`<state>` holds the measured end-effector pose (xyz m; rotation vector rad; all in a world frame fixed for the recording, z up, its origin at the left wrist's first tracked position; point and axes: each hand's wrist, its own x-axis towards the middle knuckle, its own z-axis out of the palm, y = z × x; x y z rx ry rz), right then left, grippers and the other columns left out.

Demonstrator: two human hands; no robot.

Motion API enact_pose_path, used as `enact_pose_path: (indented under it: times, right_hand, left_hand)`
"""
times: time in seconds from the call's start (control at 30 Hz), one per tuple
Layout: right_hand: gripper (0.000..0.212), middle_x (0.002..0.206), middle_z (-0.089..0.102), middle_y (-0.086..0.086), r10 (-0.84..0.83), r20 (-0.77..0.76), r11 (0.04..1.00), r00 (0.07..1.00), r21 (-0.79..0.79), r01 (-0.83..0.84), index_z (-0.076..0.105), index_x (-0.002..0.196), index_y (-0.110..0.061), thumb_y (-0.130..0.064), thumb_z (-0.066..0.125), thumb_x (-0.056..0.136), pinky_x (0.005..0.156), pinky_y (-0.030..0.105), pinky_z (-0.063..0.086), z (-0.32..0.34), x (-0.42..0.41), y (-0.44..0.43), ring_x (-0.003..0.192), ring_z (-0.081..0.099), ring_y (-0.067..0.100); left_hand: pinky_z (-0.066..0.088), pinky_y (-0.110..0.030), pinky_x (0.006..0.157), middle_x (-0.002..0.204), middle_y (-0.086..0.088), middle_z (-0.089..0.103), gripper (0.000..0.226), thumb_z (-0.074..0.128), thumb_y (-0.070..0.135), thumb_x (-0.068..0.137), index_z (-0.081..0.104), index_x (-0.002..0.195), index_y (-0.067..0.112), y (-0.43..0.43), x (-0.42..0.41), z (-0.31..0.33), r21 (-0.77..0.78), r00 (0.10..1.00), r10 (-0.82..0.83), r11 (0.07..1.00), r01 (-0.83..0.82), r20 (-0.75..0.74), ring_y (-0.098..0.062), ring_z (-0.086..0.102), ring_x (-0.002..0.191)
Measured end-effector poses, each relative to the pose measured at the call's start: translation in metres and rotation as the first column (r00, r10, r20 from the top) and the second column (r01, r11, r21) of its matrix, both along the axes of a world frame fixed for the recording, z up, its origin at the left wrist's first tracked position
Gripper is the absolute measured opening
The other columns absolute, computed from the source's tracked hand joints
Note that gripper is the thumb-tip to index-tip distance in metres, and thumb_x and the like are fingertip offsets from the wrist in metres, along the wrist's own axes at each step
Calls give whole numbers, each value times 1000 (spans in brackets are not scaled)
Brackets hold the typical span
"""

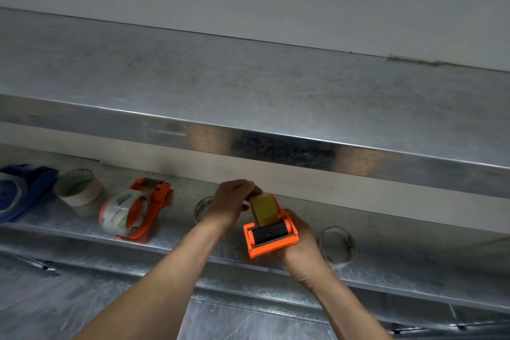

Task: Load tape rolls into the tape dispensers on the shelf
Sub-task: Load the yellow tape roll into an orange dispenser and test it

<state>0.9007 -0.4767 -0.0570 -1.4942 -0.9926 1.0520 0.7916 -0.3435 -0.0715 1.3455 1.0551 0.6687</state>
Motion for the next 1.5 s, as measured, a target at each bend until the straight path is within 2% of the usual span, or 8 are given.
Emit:
enact_pose_path:
  times: [0.2, 0.37, 0.5, 0.67, 0.9, 1.13, 1.37, 1.5]
  right_hand:
    - [55, 62, 65, -5, -31, -18, 999, 999, -25, 31, 58, 84, -4, -21, 82, 38, 51, 15, 46, -3, -5, 0, 55, 57, 1]
    - [47, 75, 67, 17, -44, -91, 997, 995, -63, 38, 57, 92, 6, 11, 83, 53, 49, 24, 55, -6, -8, -3, 65, 68, 15]
    - [37, 69, 68, 3, -42, -143, 996, 989, -83, 30, 57, 92, 2, 26, 71, 68, 45, 23, 54, -4, -9, -5, 57, 69, 8]
    - [46, 77, 74, 0, -61, -73, 996, 995, -64, 57, 63, 96, -4, 19, 82, 60, 52, 17, 52, 0, -7, -4, 66, 70, 3]
    - [43, 71, 75, -6, -41, -153, 997, 987, -71, 30, 61, 100, -1, 26, 72, 69, 49, 17, 53, 3, -11, -8, 65, 71, 2]
    - [50, 74, 74, 2, -69, -185, 995, 980, -79, 55, 56, 103, 10, 28, 76, 61, 49, 23, 55, -2, -12, -9, 65, 72, 10]
    - [47, 66, 72, -5, -133, 19, 989, 991, -69, 134, 63, 86, -5, -9, 72, 41, 56, 19, 47, -3, -4, 3, 58, 61, 0]
    - [49, 70, 69, -3, -128, 66, 988, 990, -74, 132, 63, 88, -4, -10, 69, 40, 58, 20, 47, -7, -3, 5, 59, 59, 1]
  left_hand:
    - [47, -12, 67, 78, 4, 69, 13, 70, 6, 81, 71, 80, 18, -1, -5, 10, 164, 957, -200, 958, 236, -208, -7, 63, 76]
    - [57, -29, 78, 84, -5, 73, 15, 74, 1, 76, 72, 78, 17, 2, -7, 8, 180, 935, -234, 941, 287, -266, -19, 70, 84]
    - [53, -20, 76, 96, -6, 74, 20, 72, 0, 77, 70, 70, 19, 1, -6, 9, 150, 914, -268, 934, 324, -303, -17, 70, 92]
    - [50, -11, 74, 99, 1, 74, 21, 74, 11, 83, 73, 104, 13, 0, -4, 9, 132, 897, -291, 927, 350, -332, -7, 69, 90]
    - [49, -6, 64, 96, -1, 76, 15, 77, 9, 80, 76, 94, 8, -2, -5, 7, 104, 898, -270, 941, 323, -347, -7, 71, 83]
    - [54, -23, 85, 102, 1, 73, 20, 72, 2, 81, 72, 69, 18, -2, -4, 10, 138, 902, -273, 933, 334, -334, -10, 69, 93]
    - [48, -24, 71, 84, 3, 71, 15, 67, 16, 89, 66, 74, 18, 0, 0, 17, 231, 903, -227, 917, 324, -365, -7, 64, 79]
    - [43, -24, 62, 81, -6, 66, 14, 62, 21, 93, 66, 82, 13, 0, -3, 17, 235, 891, -195, 921, 310, -409, -14, 58, 73]
